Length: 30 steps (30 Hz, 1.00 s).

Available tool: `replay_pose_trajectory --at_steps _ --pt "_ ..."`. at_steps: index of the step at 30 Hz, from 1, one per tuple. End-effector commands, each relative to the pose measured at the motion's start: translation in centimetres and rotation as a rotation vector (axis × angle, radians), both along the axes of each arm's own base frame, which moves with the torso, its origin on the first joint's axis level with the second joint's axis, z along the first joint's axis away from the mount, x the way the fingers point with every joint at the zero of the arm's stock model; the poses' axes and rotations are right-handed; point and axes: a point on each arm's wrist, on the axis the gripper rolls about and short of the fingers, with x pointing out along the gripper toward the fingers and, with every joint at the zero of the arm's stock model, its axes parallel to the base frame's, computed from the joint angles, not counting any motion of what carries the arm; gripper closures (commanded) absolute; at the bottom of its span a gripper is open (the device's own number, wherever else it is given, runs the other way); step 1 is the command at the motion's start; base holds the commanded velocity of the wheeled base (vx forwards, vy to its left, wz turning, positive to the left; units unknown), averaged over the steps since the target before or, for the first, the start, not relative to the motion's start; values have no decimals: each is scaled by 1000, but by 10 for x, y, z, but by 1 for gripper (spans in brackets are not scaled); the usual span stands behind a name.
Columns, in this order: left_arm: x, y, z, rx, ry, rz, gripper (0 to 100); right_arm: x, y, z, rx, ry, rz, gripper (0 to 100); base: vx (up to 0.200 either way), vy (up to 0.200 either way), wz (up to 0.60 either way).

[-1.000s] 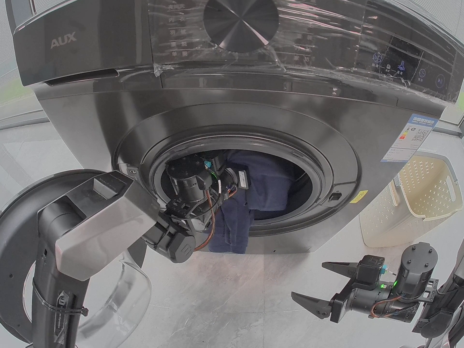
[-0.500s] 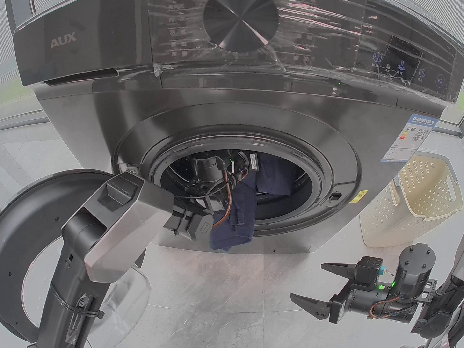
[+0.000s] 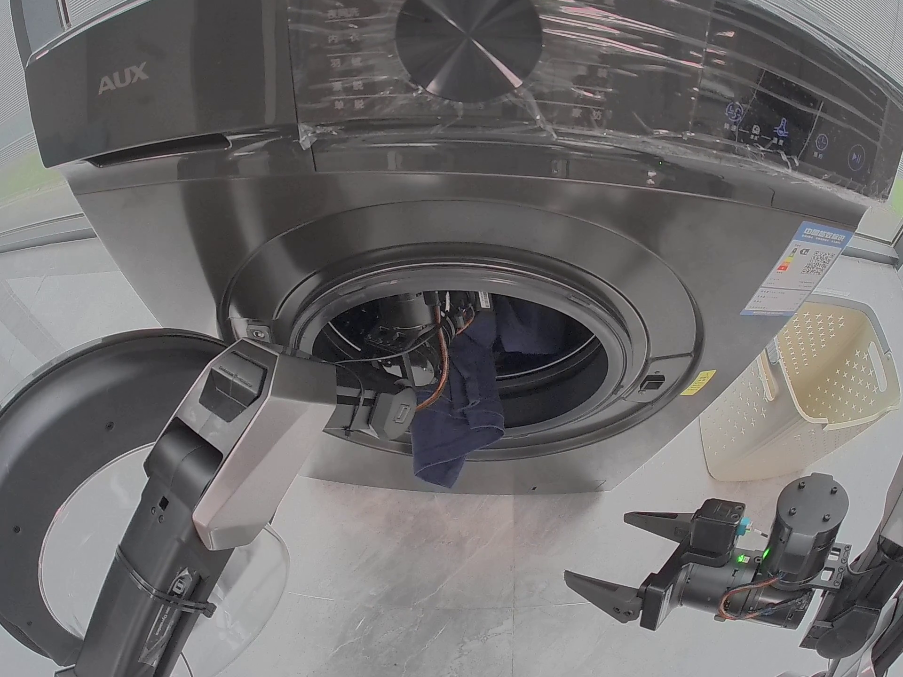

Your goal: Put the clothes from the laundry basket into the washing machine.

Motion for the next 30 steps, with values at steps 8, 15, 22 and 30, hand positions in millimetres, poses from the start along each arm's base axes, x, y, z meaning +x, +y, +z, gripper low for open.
replay_pose_trajectory --at_steps 8,15,22,30 --pt "-56 11 -16 112 406 -96 0 -2 -2 -3 -14 14 2 0 0 0 0" --pt "-58 15 -36 168 490 -92 0 -3 -2 -4 -15 18 6 0 0 0 0" --pt "-51 10 -37 164 477 -97 0 -2 -1 -4 -15 16 8 0 0 0 0" --pt "-46 7 -37 160 478 -92 100 -2 -1 -3 -13 14 8 0 0 0 0"
